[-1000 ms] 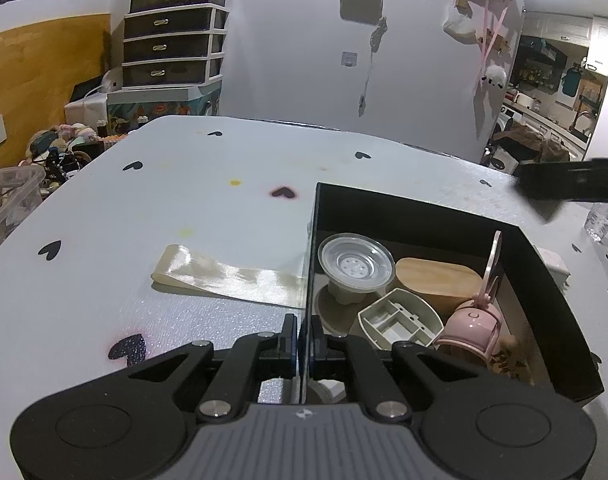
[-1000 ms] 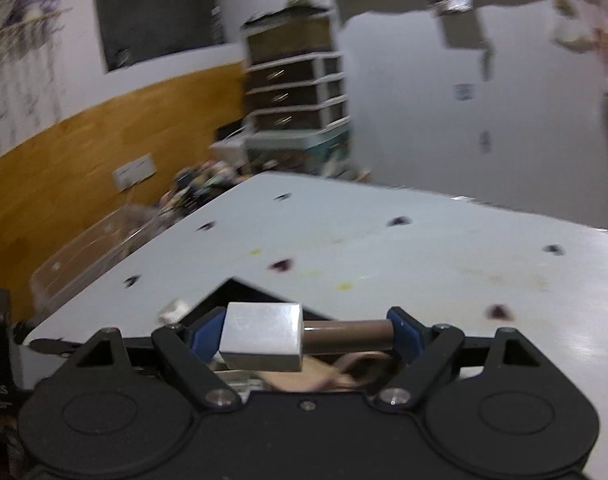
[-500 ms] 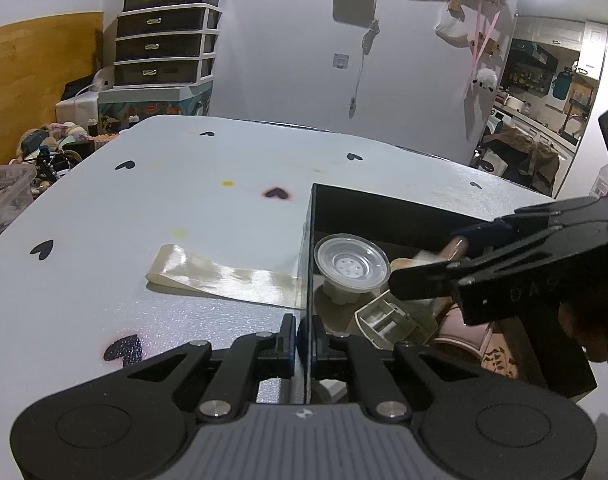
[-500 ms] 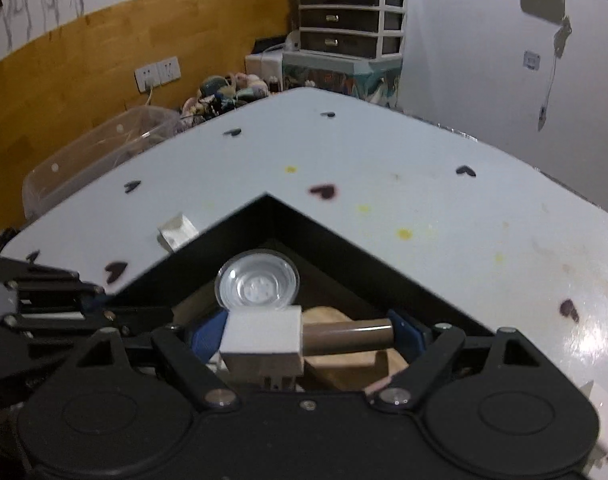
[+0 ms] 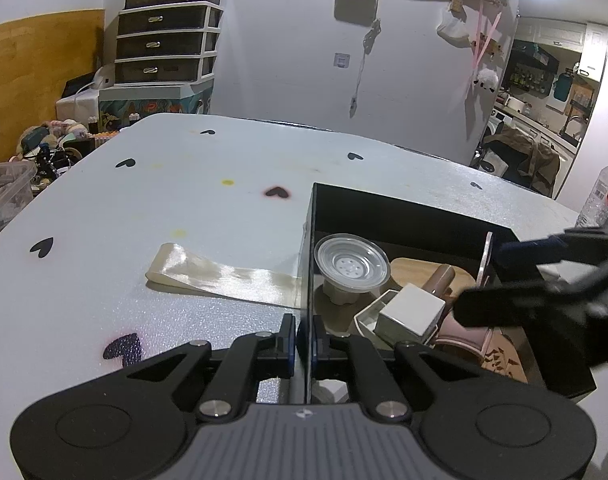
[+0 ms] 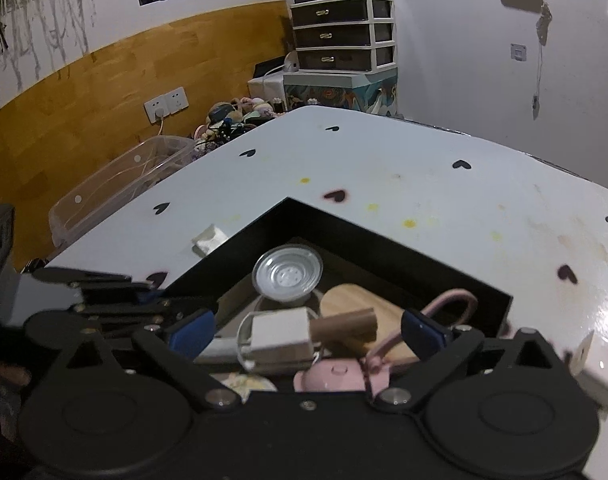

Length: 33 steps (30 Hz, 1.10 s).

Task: Organize rigid objects
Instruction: 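Place the white block with dowel into the black box and open, then move the right gripper to the white charger plug and grasp it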

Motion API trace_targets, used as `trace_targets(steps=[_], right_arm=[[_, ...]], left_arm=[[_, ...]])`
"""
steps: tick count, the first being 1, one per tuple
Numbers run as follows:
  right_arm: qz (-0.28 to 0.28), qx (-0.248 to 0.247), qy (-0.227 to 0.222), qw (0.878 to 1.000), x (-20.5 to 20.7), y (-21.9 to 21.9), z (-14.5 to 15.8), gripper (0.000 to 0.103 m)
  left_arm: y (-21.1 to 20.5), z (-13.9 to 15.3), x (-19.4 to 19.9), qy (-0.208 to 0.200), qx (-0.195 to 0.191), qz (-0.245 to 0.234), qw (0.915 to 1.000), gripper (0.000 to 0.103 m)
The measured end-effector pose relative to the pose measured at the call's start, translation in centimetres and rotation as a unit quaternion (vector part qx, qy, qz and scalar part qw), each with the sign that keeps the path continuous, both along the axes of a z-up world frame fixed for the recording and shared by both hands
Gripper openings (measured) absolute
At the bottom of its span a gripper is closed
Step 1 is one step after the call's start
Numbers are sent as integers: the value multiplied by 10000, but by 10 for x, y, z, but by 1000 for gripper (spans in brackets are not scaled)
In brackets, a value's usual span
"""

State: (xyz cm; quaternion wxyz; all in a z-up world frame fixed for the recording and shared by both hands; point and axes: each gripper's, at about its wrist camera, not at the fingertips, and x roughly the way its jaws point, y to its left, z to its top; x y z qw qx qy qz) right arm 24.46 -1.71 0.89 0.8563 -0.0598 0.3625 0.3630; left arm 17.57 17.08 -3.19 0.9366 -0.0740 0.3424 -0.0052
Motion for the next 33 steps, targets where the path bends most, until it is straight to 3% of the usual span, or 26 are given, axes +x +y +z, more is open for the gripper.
trace_targets(steps=[9, 19, 27, 33], right_arm=[[-226, -6, -66, 9997, -25, -7, 1, 103], [-480, 127, -562, 9972, -58, -33, -1, 103], [-1239, 194, -672, 9898, -65, -81, -8, 103], [-2173, 183, -615, 9740, -59, -119, -21, 103]], left_arm=[[1, 0, 0, 18, -1, 17, 10000, 7], [-2, 1, 2, 65, 44, 51, 10000, 7], [-4, 1, 2, 88, 84, 92, 9999, 7], [-5, 0, 4, 110, 97, 119, 9998, 7]])
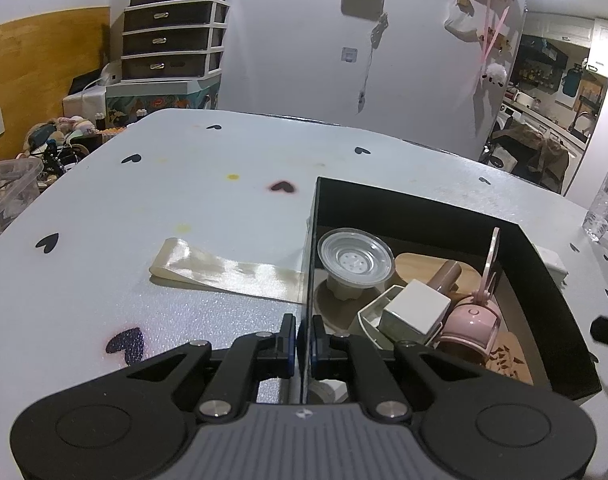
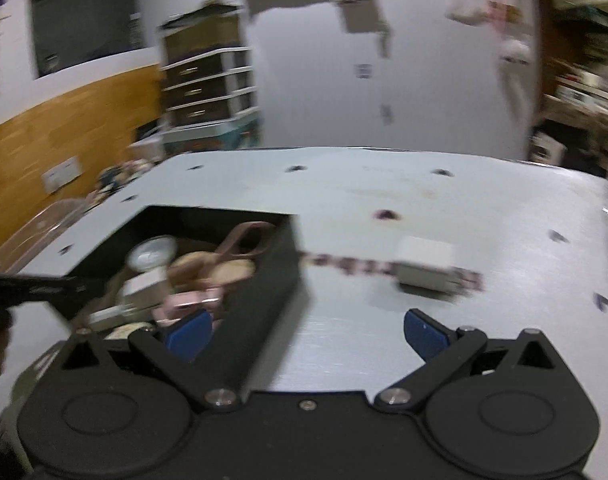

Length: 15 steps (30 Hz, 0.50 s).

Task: Organize rigid objects
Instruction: 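Move the right gripper to the white charger plug and grasp it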

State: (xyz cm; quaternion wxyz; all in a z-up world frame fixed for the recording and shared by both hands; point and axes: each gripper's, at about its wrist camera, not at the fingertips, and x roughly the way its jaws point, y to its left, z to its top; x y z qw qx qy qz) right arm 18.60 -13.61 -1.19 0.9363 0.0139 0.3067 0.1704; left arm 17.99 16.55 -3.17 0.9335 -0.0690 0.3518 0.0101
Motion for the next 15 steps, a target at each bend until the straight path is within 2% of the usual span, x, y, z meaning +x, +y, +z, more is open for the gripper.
trace_targets(steps=[8, 11, 15], right_arm=[[-1383, -117, -66, 9903, 29, -29, -17, 103], [-1435, -184, -120, 9894, 41, -31, -21, 103], [-1441, 28, 273, 9892, 73, -32, -28, 103]], left_arm=[[0, 0, 1, 7, -13, 3, 10000, 7], [0, -1, 1, 16, -21, 3, 10000, 7], [0, -1, 1, 13, -23, 2, 10000, 7]])
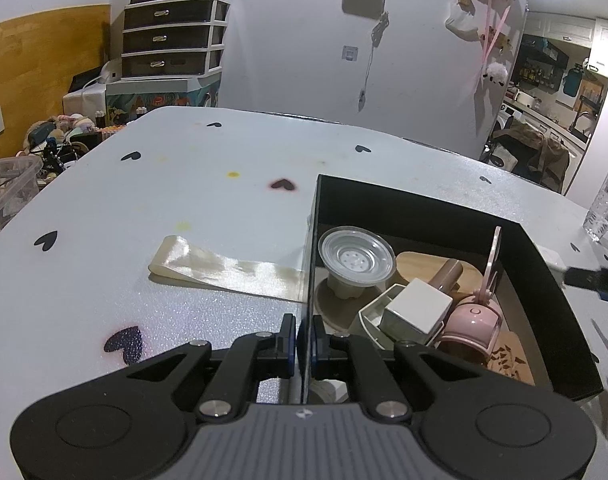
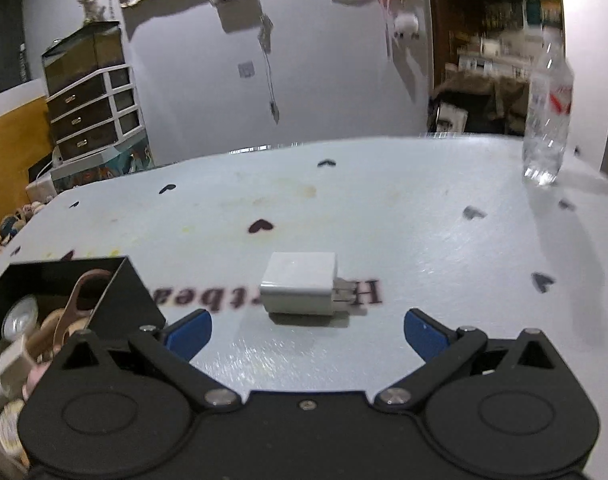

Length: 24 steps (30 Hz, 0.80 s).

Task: Organize rigid objects
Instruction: 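Move the right gripper to the white charger plug and grasp it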

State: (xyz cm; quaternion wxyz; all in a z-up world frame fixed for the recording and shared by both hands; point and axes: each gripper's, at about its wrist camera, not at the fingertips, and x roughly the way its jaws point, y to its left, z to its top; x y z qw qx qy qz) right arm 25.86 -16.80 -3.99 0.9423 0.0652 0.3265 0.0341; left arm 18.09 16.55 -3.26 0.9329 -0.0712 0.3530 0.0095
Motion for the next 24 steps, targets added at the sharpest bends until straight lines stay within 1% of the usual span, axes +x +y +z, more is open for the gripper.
trace_targets(steps=[3, 5, 8, 10, 11, 12, 14, 16, 18, 19, 20, 24], right_arm=[[28, 279, 137, 9995, 19, 0, -5, 103], [-96, 247, 205, 9994, 32, 3, -7, 103], [-444, 90, 384, 9982, 51, 8, -10, 103], [-529, 241, 485, 9971, 60, 6, -12, 102], [-591, 298, 530, 9964, 63, 4, -13, 100], [-640, 328, 561, 9958, 66, 4, -14, 93], [-638, 343, 637, 9953, 71, 5, -16, 90], [-604, 216, 619, 9960, 71, 7, -16, 84], [-562, 68, 610, 9965, 72, 8, -16, 74], [-504, 64, 601, 9969, 71, 7, -15, 72], [-415, 109, 593, 9973, 71, 6, -15, 67], [-216, 95, 644, 9976, 69, 1, -13, 67]], left_arm=[[0, 0, 0, 0, -1, -2, 10000, 7], [0, 0, 0, 0, -2, -4, 10000, 7], [0, 0, 0, -2, -7, -2, 10000, 7], [0, 0, 0, -1, -8, 0, 10000, 7], [0, 0, 0, -1, -8, -1, 10000, 7], [-1, 0, 0, 0, -9, -2, 10000, 7], [-1, 0, 0, 2, -2, -4, 10000, 7], [-1, 0, 0, -4, 1, -7, 10000, 7], [-1, -1, 0, -7, 0, -11, 10000, 7], [-1, -1, 0, -7, 0, -10, 10000, 7], [-1, -1, 0, -5, 5, -11, 10000, 7], [-1, -1, 0, -8, -3, -9, 10000, 7]])
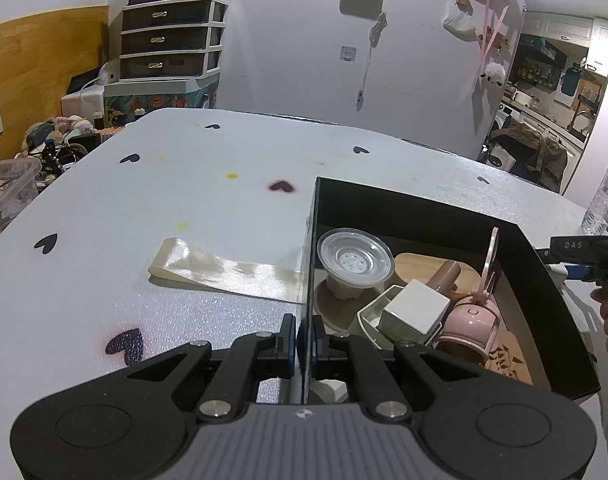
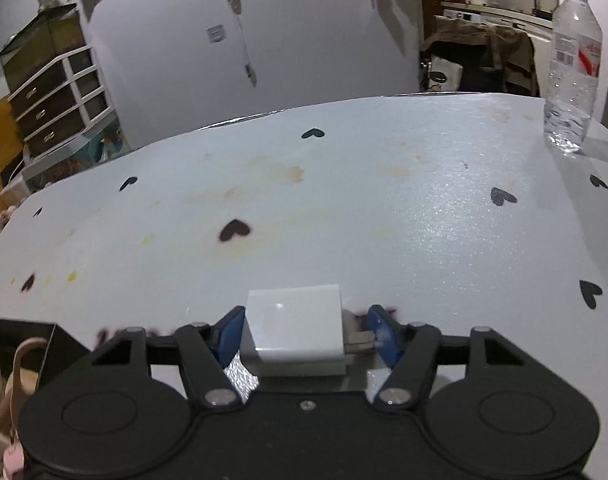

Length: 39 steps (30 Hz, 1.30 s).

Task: Organize rigid objects
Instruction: 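Move the right gripper to the white charger plug and grasp it, then lower the white charger plug into the black box and open the right gripper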

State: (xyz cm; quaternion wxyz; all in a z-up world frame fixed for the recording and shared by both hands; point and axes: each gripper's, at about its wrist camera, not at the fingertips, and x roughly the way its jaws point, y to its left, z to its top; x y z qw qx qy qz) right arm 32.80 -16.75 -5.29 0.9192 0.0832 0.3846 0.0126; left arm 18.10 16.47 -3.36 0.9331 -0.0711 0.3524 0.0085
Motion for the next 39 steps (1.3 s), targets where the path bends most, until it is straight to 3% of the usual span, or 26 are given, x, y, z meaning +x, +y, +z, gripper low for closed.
trace_targets(steps=[5, 6, 7, 9, 11, 13, 15, 16, 24, 25, 27, 29, 33, 39], right_arm=[[335, 46, -83, 9994, -13, -4, 15, 65], [475, 22, -197, 9987, -18, -3, 22, 34], [623, -2, -340, 9975, -24, -3, 31, 24], [1118, 405, -468, 9918, -30, -5, 50, 20], [1545, 385, -679, 9849, -38, 2, 68, 20], [1731, 41, -805, 9816, -42, 12, 78, 23], [1737, -128, -841, 9811, -41, 17, 80, 47], [1701, -156, -800, 9820, -40, 17, 79, 53], [1863, 83, -392, 9817, -53, 10, 49, 61], [1970, 135, -329, 9798, -57, 10, 45, 62], [2303, 216, -262, 9725, -65, 12, 38, 74], [2821, 181, -234, 9589, -75, 17, 33, 81], [3426, -219, -221, 9390, -85, 27, 28, 82], [3609, -360, -6, 9319, -72, 34, 19, 79]], left_arm=[[0, 0, 0, -1, -2, -6, 10000, 7], [-1, 1, 0, -5, -5, -11, 10000, 7], [-1, 1, 0, -8, -11, -14, 10000, 7], [-1, 2, 1, -15, -19, -18, 10000, 7], [-1, 2, 0, -15, -23, -12, 10000, 7], [-1, 3, 1, -25, -28, -9, 10000, 7], [0, 3, 0, -36, -50, -10, 10000, 7], [1, 4, -1, -45, -51, -13, 10000, 7], [3, 3, -3, -65, -65, -37, 10000, 7], [3, 3, -3, -66, -68, -37, 9999, 7], [3, 3, -2, -66, -70, -38, 9999, 7], [3, 3, -3, -61, -62, -38, 10000, 7], [3, 3, -3, -58, -63, -34, 10000, 7], [2, 2, -3, -38, -71, -8, 10000, 7]])
